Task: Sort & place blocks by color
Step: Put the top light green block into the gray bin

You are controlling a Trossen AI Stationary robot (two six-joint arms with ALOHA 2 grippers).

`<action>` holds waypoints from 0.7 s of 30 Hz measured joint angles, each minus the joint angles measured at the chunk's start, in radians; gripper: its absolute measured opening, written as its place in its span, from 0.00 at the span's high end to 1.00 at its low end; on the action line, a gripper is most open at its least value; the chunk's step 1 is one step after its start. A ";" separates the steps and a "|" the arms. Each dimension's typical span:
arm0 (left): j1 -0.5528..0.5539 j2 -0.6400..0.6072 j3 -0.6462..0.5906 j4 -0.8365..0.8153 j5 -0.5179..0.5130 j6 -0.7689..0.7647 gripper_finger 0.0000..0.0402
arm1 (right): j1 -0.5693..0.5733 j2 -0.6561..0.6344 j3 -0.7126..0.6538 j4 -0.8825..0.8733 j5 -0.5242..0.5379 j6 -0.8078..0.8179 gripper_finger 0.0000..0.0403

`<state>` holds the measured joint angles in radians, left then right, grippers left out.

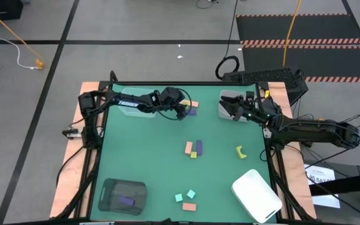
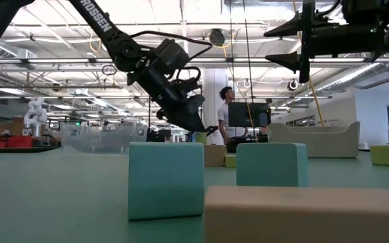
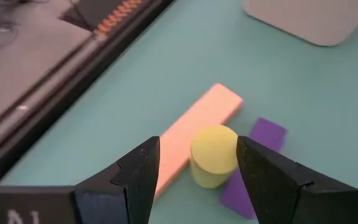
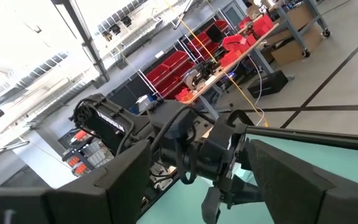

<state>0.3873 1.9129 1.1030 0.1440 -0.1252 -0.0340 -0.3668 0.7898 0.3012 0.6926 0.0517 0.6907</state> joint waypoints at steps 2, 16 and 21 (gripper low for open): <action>0.002 0.000 0.000 0.000 0.018 0.009 0.47 | 0.000 0.000 0.000 0.000 0.000 0.000 0.34; 0.001 0.049 -0.002 0.055 0.079 0.085 0.47 | 0.000 0.000 0.000 0.008 0.002 0.000 0.34; 0.004 0.045 0.000 0.015 0.081 0.104 0.47 | 0.000 0.001 0.000 0.007 0.003 -0.003 0.34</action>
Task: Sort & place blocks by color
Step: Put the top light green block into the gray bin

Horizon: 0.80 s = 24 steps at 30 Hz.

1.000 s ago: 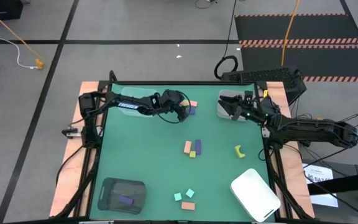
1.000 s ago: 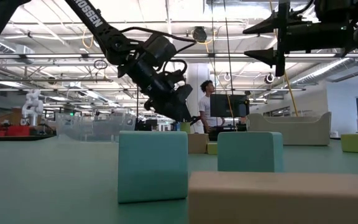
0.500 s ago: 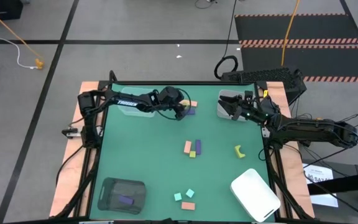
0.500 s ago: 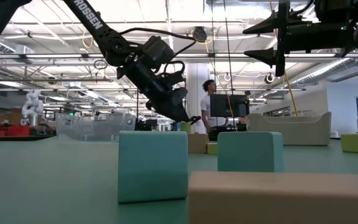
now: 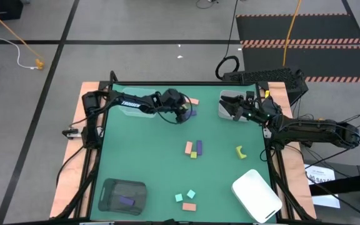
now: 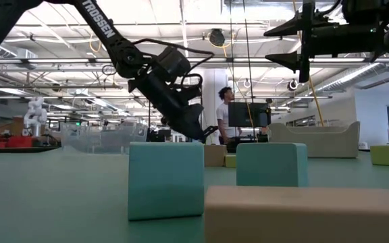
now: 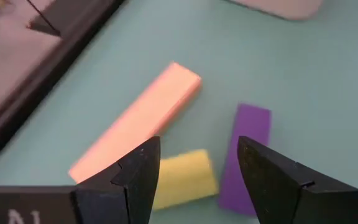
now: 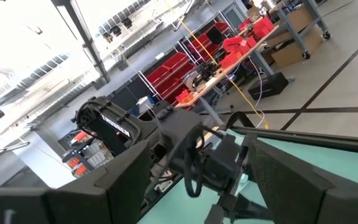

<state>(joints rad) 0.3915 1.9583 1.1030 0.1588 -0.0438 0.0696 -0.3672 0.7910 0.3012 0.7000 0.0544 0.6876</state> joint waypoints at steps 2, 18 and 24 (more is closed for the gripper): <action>0.001 0.002 -0.001 -0.017 -0.001 -0.003 0.47 | 0.000 0.000 0.000 0.000 0.000 0.000 0.34; -0.034 -0.028 0.153 -0.342 0.003 -0.035 0.47 | 0.000 0.000 0.000 -0.002 -0.002 -0.001 0.34; -0.004 -0.011 0.306 -0.608 -0.007 -0.431 0.47 | 0.000 0.000 0.000 -0.009 0.000 -0.013 0.34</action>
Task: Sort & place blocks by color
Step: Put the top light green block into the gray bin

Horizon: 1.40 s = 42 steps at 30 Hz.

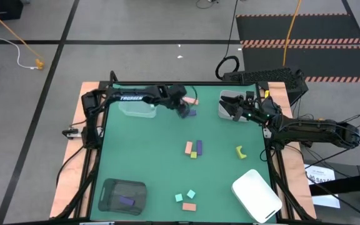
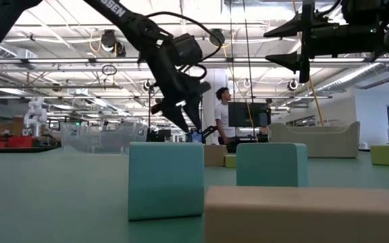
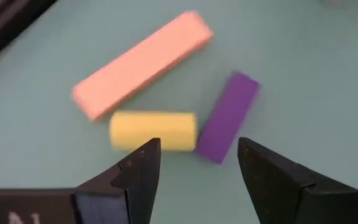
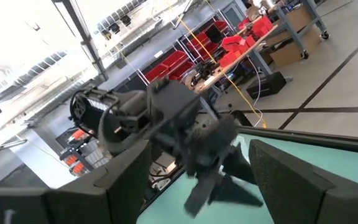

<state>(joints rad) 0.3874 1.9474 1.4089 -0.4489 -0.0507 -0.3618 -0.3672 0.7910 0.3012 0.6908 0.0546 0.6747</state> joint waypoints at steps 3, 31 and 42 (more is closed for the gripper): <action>0.039 -0.001 0.022 0.008 -0.002 -0.369 0.47 | 0.000 0.000 0.000 -0.001 0.001 -0.006 0.34; 0.087 0.123 -0.017 0.112 0.076 -1.056 0.47 | -0.002 -0.001 0.000 -0.003 -0.004 -0.051 0.34; 0.087 0.143 -0.014 0.069 0.074 -1.017 0.69 | -0.019 -0.004 0.000 -0.025 -0.006 -0.066 0.34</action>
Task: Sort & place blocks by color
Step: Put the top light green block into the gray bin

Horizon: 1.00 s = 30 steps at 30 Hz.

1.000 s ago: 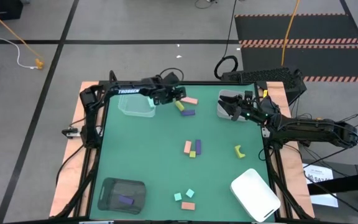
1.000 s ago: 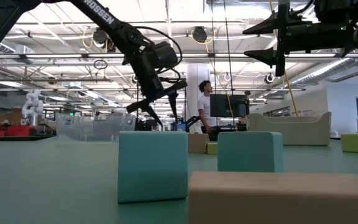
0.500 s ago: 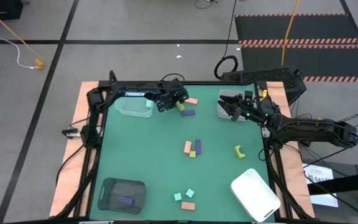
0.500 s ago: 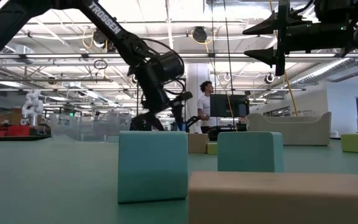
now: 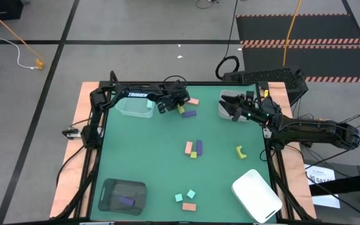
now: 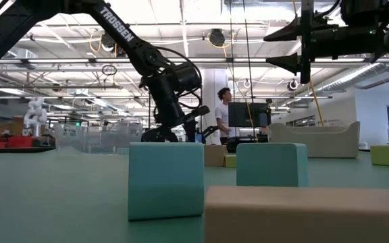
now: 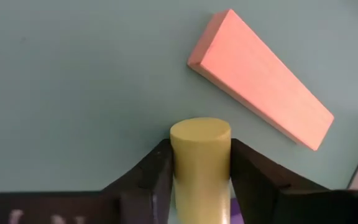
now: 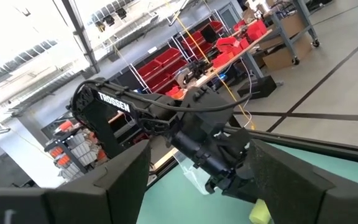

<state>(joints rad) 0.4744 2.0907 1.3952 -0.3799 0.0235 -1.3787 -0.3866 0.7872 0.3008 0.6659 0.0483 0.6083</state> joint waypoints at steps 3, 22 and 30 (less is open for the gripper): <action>0.000 0.000 0.000 -0.007 0.005 0.018 0.69 | -0.011 0.000 0.000 -0.005 0.000 0.000 0.34; -0.100 -0.101 -0.006 0.540 0.061 0.627 0.69 | -0.026 0.001 0.000 -0.088 -0.001 -0.096 0.34; -0.199 -0.162 -0.004 0.808 0.055 1.058 0.69 | -0.024 0.000 0.000 -0.102 -0.030 -0.175 0.34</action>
<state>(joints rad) 0.2749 1.9290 1.3914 0.4277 0.0780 -0.3206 -0.4110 0.7876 0.3008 0.5637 0.0178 0.4329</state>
